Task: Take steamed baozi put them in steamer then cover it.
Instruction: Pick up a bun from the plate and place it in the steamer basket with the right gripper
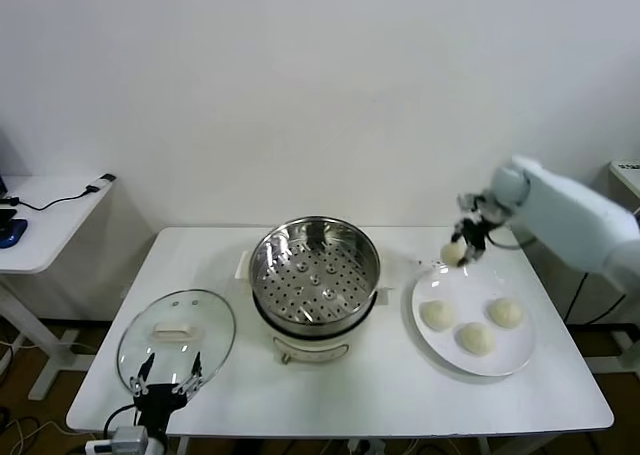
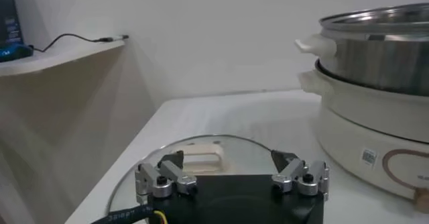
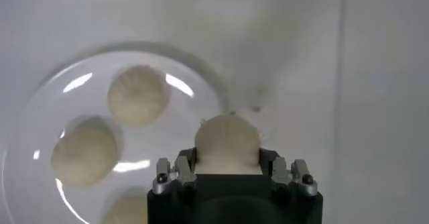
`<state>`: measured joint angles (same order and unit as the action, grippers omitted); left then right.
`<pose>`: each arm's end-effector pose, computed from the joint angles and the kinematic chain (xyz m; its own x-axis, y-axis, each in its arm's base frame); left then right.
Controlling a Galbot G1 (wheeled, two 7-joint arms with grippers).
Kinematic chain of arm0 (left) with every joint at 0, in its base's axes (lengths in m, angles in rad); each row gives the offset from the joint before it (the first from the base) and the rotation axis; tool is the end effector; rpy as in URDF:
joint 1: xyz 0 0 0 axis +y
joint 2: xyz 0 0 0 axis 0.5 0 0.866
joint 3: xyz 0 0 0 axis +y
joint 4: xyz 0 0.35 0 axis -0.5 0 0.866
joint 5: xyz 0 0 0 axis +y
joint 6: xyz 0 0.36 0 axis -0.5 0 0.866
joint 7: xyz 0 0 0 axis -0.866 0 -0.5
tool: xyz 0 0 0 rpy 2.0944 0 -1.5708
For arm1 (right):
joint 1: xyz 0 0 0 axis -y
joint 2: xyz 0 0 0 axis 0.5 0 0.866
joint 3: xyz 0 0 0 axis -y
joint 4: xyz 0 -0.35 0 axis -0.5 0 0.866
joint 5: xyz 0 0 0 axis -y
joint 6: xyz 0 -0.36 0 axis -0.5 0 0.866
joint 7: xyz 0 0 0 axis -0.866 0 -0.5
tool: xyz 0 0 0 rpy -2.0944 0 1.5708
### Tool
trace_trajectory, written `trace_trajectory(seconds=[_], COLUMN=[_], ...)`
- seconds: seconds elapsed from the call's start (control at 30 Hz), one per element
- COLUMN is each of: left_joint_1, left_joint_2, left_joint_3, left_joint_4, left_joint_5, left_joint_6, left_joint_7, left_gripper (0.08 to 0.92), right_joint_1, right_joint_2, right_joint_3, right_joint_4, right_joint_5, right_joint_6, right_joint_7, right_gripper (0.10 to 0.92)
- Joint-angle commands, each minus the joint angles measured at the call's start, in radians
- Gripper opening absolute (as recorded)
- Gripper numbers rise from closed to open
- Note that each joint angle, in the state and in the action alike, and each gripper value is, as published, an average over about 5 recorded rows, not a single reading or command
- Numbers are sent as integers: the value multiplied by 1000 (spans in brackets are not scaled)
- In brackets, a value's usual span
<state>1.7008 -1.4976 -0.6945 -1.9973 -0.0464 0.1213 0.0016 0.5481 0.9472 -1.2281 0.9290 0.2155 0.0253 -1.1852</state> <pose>0.1369 0.0703 -0.3524 -0.9363 -0.1327 0.3251 -0.1001 0.9883 0.1152 0.6258 -0.1000 -0.0366 -0.2209 -0.1734 0.9598 -0.9270 -0.2687 -0.2618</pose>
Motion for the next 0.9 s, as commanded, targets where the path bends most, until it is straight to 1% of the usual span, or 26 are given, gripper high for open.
trace_trajectory(seconds=[0.03, 0.1, 0.17, 0.23, 0.3, 0.43, 0.57, 0.7, 0.9], left_joint_1=[-1, 0, 2, 6, 10, 15, 15, 17, 12], left_joint_2=[-3, -4, -4, -6, -8, -11, -11, -8, -4], left_joint_3=[0, 0, 0, -1, -1, 0, -1, -2, -1], left_joint_4=[-6, -7, -11, -19, -29, -42, -49, -51, -43], left_joint_5=[0, 0, 0, 0, 0, 0, 0, 0, -1], left_joint_6=[2, 3, 5, 7, 10, 14, 19, 21, 20], left_joint_7=[0, 0, 0, 0, 1, 2, 3, 3, 3], left_gripper=[823, 823, 823, 823, 823, 823, 823, 823, 823], right_joint_1=[454, 458, 428, 381, 329, 221, 108, 28, -64], right_joint_2=[107, 153, 199, 235, 267, 317, 369, 409, 452], right_joint_3=[-306, -310, -302, -291, -281, -252, -206, -183, -145], right_joint_4=[438, 504, 552, 566, 548, 444, 292, 148, -1], right_joint_5=[205, 183, 127, 48, -38, -186, -347, -397, -448], right_joint_6=[124, 160, 204, 255, 323, 429, 506, 545, 577], right_joint_7=[8, 39, 74, 104, 132, 170, 182, 182, 195], right_gripper=[619, 619, 619, 619, 619, 619, 619, 619, 619])
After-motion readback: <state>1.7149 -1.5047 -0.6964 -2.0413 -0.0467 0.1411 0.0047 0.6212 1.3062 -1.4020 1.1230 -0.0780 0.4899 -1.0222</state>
